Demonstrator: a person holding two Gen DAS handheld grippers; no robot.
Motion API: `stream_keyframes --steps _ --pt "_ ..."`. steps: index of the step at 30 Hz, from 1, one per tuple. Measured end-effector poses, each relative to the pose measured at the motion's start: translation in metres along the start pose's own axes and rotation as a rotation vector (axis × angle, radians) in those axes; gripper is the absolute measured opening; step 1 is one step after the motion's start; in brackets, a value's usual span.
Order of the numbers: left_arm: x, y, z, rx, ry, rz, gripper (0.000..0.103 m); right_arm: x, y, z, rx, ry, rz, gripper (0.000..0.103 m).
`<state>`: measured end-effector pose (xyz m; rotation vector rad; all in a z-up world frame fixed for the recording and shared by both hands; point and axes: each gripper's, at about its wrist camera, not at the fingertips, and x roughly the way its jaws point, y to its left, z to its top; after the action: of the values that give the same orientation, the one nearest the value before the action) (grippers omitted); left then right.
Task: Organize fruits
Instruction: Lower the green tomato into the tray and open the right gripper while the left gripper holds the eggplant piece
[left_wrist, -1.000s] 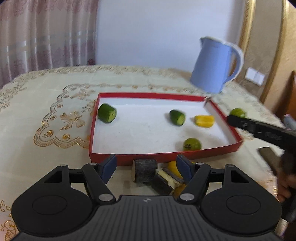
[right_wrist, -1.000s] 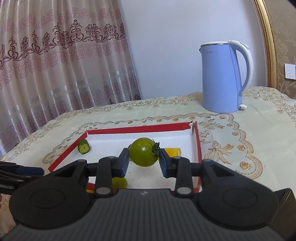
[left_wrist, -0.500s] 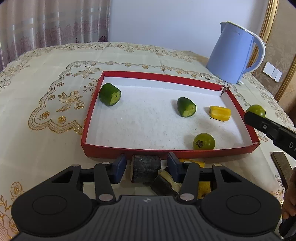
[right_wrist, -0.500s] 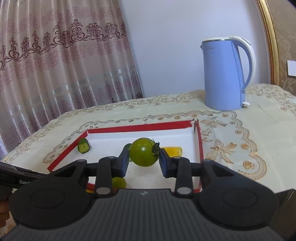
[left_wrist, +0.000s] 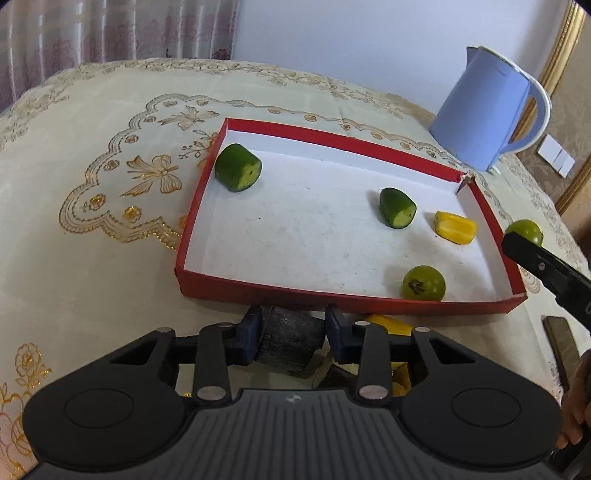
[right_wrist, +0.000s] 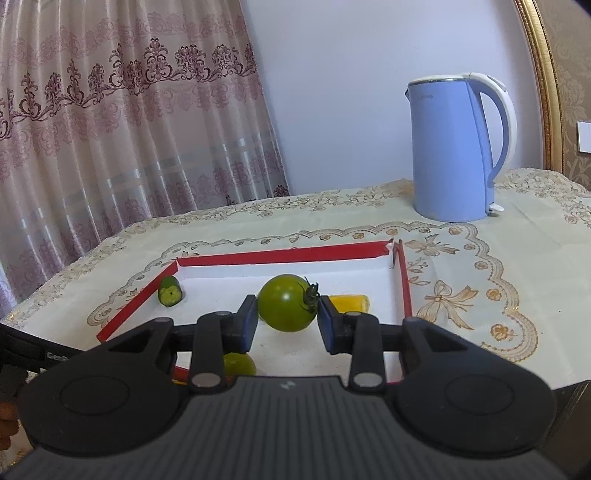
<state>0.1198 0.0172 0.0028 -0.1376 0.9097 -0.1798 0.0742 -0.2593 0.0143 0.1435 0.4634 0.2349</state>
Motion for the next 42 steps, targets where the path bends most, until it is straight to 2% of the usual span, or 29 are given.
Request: stream_keyframes --steps 4,6,14,25,34,42 --pt "0.001 -0.018 -0.006 0.097 -0.040 0.081 0.035 0.015 -0.001 0.000 0.000 0.033 -0.004 0.033" --pt "-0.001 -0.019 -0.009 0.115 -0.052 0.094 0.035 0.022 -0.003 -0.001 0.000 0.051 -0.017 0.033" --pt "-0.017 0.004 -0.017 0.096 -0.077 0.029 0.035 0.029 -0.007 -0.004 -0.003 0.073 -0.046 0.033" --pt "-0.049 -0.003 -0.020 0.163 -0.189 -0.005 0.035 0.035 0.001 -0.002 -0.024 0.085 -0.034 0.033" --pt "-0.057 -0.009 -0.027 0.191 -0.216 -0.028 0.035 0.055 0.001 0.006 -0.028 0.094 -0.061 0.033" --pt "-0.056 -0.007 -0.028 0.182 -0.208 -0.027 0.035 0.077 0.000 0.008 -0.036 0.118 -0.085 0.034"
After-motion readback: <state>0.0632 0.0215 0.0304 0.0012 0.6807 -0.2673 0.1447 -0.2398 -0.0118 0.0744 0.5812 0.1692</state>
